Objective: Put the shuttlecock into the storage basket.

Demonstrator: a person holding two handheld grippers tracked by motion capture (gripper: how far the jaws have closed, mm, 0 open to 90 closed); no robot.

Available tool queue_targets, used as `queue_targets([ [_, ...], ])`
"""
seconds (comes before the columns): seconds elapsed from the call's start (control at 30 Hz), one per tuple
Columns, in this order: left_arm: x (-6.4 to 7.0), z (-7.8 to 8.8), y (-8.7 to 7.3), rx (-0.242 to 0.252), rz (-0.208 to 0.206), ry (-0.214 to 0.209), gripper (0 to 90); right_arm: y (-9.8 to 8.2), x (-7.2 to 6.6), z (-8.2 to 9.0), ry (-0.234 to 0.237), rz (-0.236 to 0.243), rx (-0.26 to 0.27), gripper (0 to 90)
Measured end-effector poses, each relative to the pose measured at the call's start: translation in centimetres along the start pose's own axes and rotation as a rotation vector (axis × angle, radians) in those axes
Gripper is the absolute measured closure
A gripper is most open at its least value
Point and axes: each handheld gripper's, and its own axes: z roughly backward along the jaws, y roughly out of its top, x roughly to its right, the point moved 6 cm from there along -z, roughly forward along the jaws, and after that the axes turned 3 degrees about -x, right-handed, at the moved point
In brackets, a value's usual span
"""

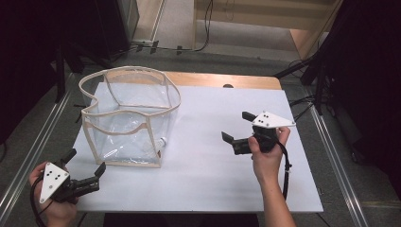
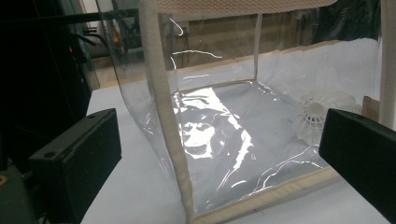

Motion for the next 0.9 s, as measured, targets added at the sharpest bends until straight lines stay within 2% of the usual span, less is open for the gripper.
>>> queue_targets([
  [0.9,0.1,0.0,0.1,0.003,-0.001,-0.001,0.0,-5.3,2.4,3.5,-0.071,-0.070,-0.044,0.0],
])
